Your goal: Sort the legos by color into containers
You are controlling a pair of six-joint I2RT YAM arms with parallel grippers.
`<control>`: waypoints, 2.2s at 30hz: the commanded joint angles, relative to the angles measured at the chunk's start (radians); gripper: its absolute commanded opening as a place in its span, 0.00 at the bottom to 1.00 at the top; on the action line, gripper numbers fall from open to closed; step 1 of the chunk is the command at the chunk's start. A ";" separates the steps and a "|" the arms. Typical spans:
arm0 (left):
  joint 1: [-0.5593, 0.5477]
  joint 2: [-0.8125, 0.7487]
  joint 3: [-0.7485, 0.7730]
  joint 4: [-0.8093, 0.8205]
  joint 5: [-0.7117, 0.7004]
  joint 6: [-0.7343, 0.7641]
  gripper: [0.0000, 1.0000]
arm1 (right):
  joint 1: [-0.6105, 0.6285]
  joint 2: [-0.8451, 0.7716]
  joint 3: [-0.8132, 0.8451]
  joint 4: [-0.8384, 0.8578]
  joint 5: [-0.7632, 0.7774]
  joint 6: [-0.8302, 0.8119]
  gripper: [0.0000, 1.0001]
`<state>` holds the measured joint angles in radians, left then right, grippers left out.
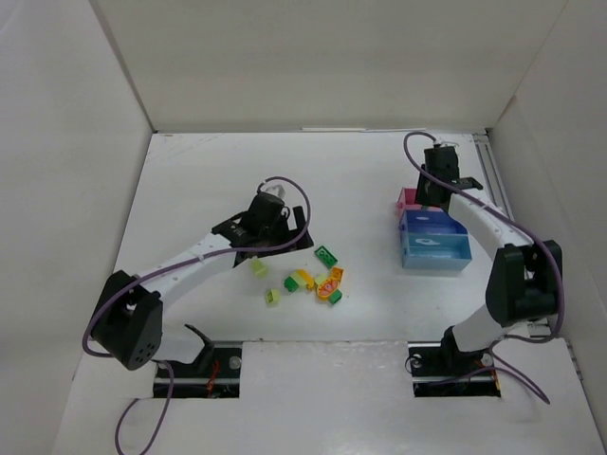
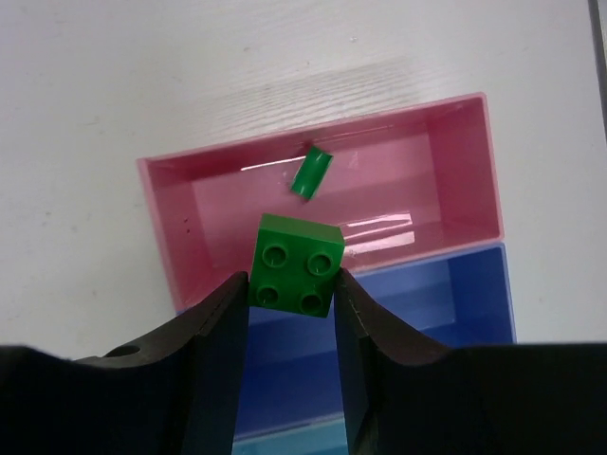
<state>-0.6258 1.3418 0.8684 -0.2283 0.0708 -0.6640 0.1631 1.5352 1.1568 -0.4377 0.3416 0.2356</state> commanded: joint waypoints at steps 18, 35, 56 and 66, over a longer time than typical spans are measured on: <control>-0.034 -0.185 -0.077 -0.048 -0.065 -0.043 0.99 | 0.018 -0.066 0.018 0.050 -0.038 -0.079 0.75; -0.123 -0.259 -0.144 -0.011 -0.113 -0.052 1.00 | 0.360 -0.078 -0.040 0.132 -0.303 -0.410 0.73; -0.052 -0.585 -0.143 -0.342 -0.480 -0.448 1.00 | 0.687 0.273 0.004 0.272 -0.185 -0.251 0.73; -0.043 -0.668 -0.124 -0.442 -0.536 -0.480 1.00 | 0.687 0.295 -0.025 0.281 -0.159 -0.182 0.59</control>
<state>-0.6720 0.7036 0.7380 -0.6323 -0.4179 -1.1259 0.8448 1.8278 1.1198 -0.2070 0.1604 0.0143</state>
